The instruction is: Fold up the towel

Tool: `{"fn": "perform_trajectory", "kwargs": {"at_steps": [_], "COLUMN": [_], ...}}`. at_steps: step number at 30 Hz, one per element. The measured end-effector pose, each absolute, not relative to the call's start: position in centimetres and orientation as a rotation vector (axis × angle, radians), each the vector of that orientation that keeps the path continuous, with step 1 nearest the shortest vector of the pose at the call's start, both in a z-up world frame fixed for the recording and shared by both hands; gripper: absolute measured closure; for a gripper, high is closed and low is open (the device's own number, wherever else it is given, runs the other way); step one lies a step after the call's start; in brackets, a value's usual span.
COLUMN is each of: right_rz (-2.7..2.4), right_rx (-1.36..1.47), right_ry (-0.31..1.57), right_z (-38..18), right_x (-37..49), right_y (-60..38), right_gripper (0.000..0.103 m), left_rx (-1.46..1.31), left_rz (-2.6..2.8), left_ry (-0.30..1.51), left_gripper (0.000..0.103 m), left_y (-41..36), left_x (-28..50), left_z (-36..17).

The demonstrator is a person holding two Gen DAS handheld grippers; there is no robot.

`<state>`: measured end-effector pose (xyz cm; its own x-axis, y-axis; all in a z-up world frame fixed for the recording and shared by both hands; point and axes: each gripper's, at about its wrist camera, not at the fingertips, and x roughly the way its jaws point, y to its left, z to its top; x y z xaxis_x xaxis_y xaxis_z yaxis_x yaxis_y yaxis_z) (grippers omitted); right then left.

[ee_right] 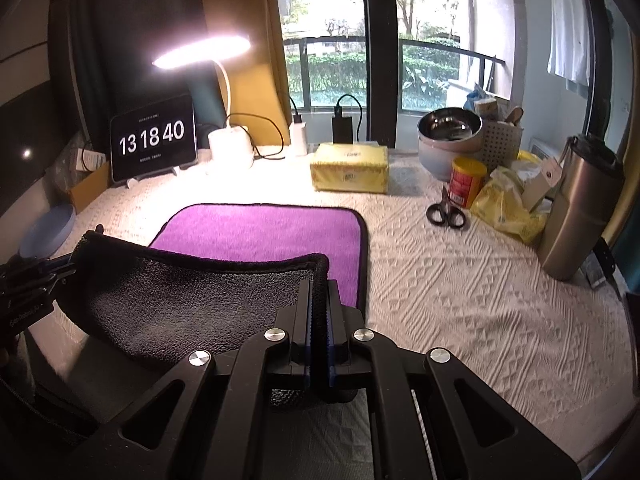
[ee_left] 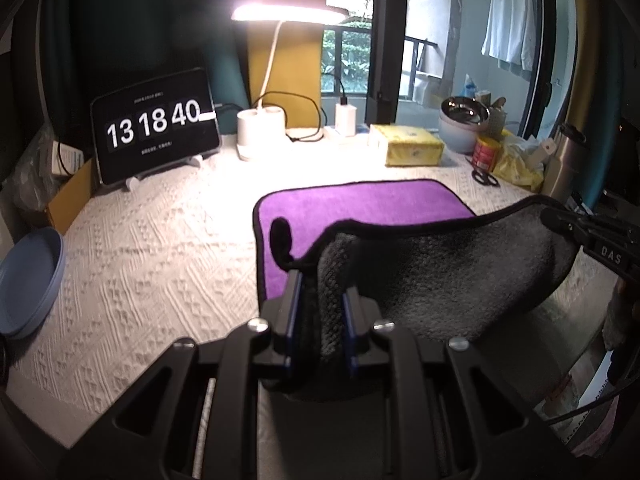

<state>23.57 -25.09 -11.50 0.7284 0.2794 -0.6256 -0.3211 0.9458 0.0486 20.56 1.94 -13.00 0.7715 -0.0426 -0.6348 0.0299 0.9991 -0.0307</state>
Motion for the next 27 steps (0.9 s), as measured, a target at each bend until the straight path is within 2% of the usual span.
{"fn": "perform_trajectory", "kwargs": {"at_steps": [27], "right_rz": [0.339], "right_rx": [-0.061], "right_ry": [0.622], "right_z": [-10.2], "right_x": [28.3], "right_y": [-24.7], "right_gripper": [0.097], "left_rx": [-0.029], "left_rz": [-0.02], "left_ry": [0.611], "left_gripper": [0.084], "left_y": [2.7], "left_x": [25.3], "left_z": [-11.0]}}
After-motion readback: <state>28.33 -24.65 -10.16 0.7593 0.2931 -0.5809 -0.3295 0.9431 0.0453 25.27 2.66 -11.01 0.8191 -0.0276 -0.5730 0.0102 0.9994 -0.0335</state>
